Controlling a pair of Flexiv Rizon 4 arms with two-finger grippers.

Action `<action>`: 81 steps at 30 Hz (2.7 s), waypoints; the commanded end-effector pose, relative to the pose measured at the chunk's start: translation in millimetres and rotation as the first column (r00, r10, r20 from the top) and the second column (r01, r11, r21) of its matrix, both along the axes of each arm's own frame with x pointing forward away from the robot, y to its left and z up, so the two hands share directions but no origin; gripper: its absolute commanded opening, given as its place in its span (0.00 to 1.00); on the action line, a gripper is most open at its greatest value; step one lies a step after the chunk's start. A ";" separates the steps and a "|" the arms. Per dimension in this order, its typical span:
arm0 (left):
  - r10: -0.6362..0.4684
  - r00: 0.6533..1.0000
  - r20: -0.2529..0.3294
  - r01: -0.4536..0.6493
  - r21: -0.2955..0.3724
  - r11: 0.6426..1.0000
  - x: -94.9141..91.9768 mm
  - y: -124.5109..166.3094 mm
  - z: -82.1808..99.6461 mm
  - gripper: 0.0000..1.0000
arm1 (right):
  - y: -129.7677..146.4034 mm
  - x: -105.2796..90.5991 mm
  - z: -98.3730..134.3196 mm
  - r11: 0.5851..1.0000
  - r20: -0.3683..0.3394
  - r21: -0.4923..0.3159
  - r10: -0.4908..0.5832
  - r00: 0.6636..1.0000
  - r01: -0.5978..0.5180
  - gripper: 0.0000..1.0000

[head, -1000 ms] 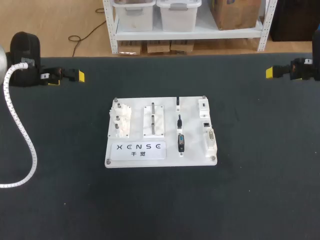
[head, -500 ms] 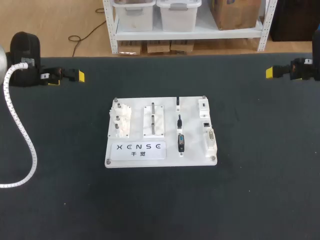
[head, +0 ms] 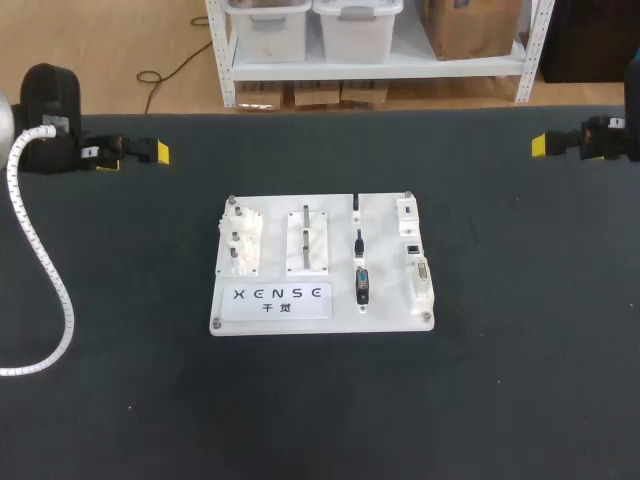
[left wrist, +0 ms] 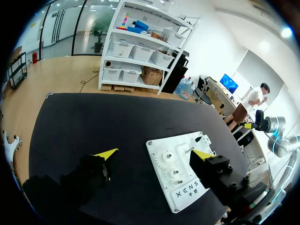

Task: Insert the USB connector, Ethernet cable, and multi-pin plug into their matching sockets one by one.

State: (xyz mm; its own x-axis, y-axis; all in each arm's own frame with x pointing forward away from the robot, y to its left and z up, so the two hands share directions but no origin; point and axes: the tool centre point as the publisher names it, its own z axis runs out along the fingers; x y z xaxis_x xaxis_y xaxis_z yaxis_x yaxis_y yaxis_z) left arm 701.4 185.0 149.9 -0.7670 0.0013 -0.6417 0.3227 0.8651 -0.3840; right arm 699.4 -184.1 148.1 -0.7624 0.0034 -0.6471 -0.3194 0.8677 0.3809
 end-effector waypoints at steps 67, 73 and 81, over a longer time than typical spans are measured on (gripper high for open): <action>-0.908 0.370 0.197 0.882 0.232 0.410 -1.0 -84.6 -45.9 1.00 | 0.3 0.3 0.1 1.000 -0.001 -0.001 -0.001 1.000 0.001 1.00; -0.914 0.357 0.194 0.881 0.255 0.398 -7.1 -88.1 -49.2 1.00 | 0.3 0.3 0.1 1.000 -0.001 -0.001 -0.001 1.000 0.001 1.00; -0.901 0.383 0.202 0.861 0.277 0.428 -11.1 -93.4 -50.2 1.00 | 0.3 0.3 0.1 1.000 -0.001 -0.001 -0.001 1.000 0.001 1.00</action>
